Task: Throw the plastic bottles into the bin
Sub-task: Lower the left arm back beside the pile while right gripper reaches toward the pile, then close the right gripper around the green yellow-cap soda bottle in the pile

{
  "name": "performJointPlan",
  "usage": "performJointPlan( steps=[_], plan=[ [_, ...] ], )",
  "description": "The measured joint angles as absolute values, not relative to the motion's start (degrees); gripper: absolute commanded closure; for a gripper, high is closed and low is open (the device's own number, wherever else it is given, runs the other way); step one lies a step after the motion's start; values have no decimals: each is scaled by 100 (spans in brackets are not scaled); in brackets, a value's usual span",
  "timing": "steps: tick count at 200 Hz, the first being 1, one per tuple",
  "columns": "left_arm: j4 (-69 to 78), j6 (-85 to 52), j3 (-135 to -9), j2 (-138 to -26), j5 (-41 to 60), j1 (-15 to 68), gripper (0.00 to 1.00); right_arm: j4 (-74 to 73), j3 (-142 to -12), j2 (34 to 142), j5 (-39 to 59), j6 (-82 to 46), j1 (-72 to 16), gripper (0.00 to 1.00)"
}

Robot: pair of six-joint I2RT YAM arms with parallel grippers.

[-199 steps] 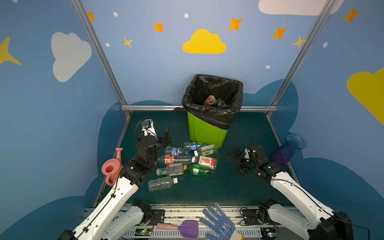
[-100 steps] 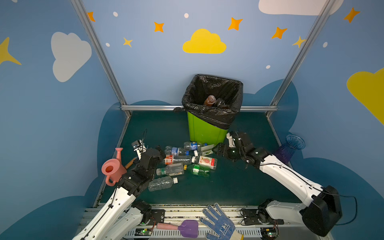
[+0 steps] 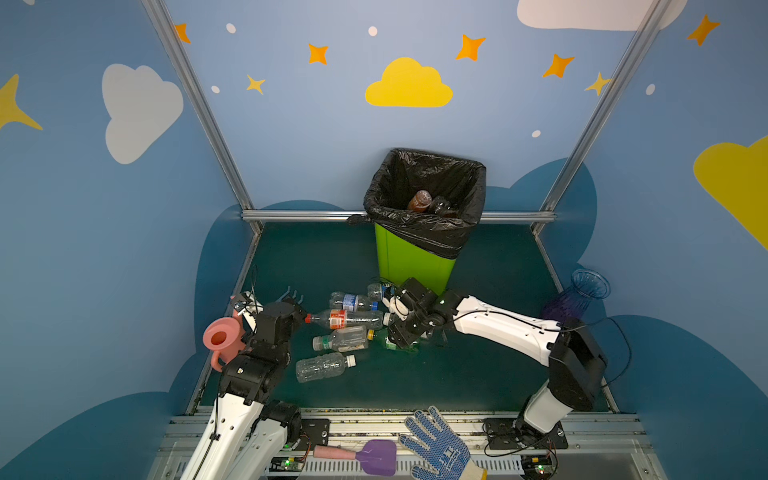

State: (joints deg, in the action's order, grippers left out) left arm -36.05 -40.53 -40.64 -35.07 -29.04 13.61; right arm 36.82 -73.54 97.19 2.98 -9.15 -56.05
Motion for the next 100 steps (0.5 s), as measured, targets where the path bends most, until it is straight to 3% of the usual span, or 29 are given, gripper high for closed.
performJointPlan(
  steps=[100],
  plan=[
    [-3699,-3966,-3942,-3548,-2659,1273,0,4713,-8433,11196,-255,163,-6156,21]
  ],
)
